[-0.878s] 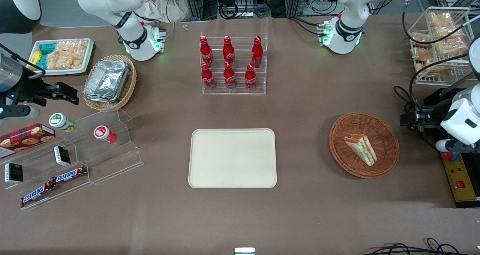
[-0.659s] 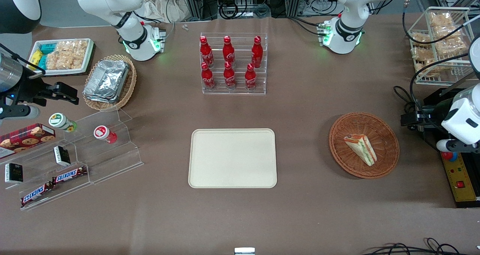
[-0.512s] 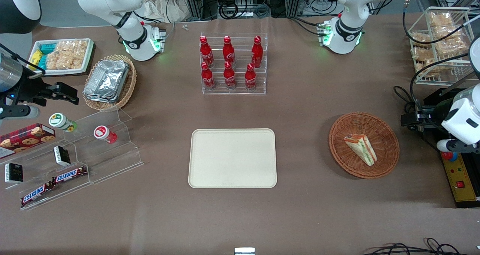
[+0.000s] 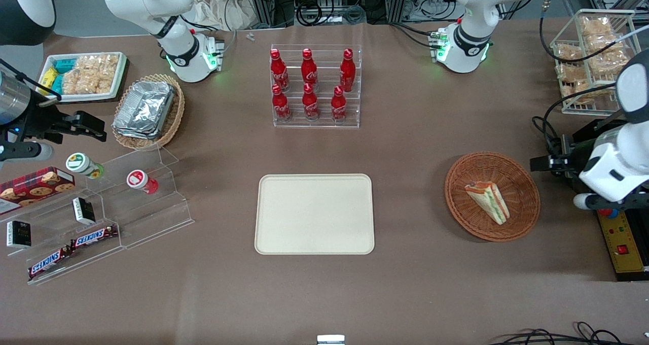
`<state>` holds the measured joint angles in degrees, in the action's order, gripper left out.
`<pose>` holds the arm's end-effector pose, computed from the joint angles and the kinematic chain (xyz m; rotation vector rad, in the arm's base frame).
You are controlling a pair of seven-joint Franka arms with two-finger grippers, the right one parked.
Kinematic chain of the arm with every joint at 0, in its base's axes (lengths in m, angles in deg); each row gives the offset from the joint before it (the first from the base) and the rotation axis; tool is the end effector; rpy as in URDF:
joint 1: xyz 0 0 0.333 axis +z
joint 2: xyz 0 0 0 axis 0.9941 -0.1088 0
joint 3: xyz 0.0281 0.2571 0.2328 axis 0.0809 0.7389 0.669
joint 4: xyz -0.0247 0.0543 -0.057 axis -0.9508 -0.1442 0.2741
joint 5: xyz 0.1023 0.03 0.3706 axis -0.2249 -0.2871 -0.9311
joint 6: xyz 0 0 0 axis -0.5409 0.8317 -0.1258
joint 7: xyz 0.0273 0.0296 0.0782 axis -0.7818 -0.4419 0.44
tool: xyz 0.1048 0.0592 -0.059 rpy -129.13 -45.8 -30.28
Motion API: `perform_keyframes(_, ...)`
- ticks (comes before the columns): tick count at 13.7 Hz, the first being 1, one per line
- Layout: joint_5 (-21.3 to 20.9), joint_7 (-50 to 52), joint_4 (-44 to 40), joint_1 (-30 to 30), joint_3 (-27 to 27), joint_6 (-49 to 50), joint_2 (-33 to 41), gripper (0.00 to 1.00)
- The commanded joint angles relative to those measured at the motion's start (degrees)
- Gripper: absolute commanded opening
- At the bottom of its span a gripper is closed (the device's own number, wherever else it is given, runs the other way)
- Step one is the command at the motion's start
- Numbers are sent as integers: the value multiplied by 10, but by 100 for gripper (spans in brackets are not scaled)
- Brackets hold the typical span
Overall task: Place sandwich from basket to tray
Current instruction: 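Lower the open left gripper over the wrapped sandwich in the basket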
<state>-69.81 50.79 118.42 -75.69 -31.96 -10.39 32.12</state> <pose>0.6264 -0.0103 0.4982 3.1078 0.0950 -0.2305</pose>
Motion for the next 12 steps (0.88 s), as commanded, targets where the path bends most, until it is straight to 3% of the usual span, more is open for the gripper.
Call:
perform_keyframes(1,8,83,100,1,-2,-99,27,99)
perform_keyframes(7,14,243,211,1,-2,-293,-6,98)
perform_keyframes(12,13,279,295,2,-1,-414,-20,98)
